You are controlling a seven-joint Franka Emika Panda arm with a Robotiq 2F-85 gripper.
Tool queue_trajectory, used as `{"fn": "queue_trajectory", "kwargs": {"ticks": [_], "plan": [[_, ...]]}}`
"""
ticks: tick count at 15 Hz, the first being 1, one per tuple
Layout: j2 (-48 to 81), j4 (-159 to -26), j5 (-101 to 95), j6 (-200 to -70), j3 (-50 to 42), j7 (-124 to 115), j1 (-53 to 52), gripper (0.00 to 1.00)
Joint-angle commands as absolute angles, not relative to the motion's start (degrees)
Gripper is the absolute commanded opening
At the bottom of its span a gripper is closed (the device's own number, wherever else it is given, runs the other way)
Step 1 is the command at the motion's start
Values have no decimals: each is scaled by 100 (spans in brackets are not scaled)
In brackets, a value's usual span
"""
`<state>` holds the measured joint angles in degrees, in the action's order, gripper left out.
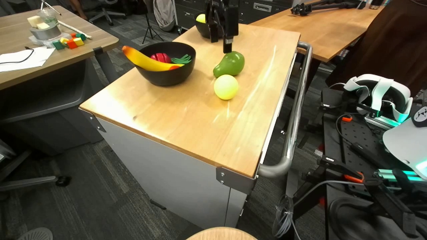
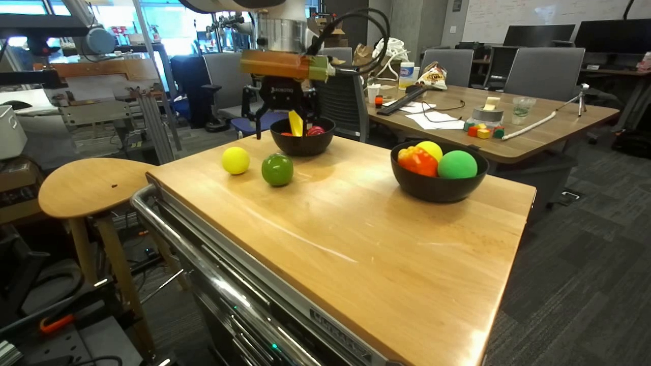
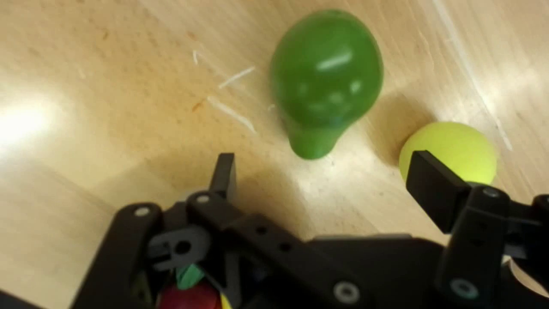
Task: Remove the fruits and vegetables from the two black bowls
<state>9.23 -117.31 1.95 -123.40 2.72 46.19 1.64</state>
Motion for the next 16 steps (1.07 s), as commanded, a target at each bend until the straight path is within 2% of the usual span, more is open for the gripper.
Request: {"fn": "queue_trajectory", "kwargs": {"ticks": [1, 6, 7, 8, 14, 16], "plan": [[555, -11147, 146, -11854, 433, 4549, -24, 100], [1353, -9865, 178, -11213, 460, 4423, -147, 100], [1543, -9669, 225, -11132, 450, 4344, -127, 94], [1727, -9482, 272, -11028, 444, 4251, -101, 74], [2797, -8539, 612, -10722, 510, 4077, 177, 27], [3010, -8350, 697, -10700, 571, 4089, 222, 64]]}}
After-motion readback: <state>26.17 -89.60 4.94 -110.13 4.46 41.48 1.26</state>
